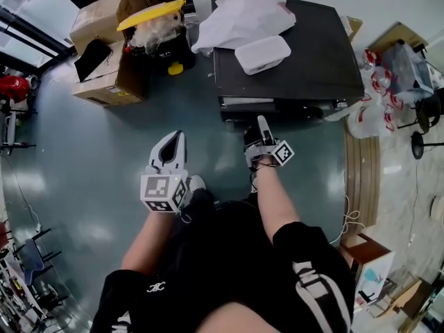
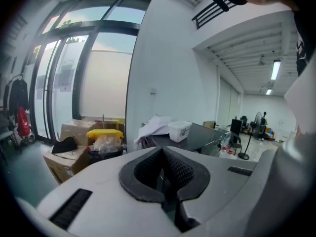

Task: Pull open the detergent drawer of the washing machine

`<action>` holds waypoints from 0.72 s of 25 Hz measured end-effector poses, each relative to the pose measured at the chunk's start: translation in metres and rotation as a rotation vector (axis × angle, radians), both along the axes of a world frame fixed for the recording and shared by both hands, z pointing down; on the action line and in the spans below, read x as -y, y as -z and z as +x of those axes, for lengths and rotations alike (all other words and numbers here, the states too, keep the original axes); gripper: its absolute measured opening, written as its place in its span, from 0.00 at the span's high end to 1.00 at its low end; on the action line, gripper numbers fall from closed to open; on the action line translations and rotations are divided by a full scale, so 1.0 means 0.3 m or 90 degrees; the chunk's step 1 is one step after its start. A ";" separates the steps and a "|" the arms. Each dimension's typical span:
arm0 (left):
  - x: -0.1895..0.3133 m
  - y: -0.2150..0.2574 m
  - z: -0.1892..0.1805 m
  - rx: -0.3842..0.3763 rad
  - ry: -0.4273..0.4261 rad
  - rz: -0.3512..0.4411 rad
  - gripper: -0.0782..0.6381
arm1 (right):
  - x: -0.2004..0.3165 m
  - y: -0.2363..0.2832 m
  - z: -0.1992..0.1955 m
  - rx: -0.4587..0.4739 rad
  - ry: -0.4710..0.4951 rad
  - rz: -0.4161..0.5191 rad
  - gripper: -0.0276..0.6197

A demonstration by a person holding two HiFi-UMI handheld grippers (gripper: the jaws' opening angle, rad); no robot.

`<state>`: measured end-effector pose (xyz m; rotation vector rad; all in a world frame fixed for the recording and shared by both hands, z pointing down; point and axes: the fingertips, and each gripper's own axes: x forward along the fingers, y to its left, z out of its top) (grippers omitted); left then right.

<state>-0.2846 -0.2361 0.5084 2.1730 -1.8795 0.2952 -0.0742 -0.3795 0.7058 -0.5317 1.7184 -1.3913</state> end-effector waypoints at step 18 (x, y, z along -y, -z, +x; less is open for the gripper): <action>0.051 0.066 -0.057 -0.012 -0.156 0.031 0.89 | -0.207 -0.014 0.049 0.003 -0.086 -0.032 0.48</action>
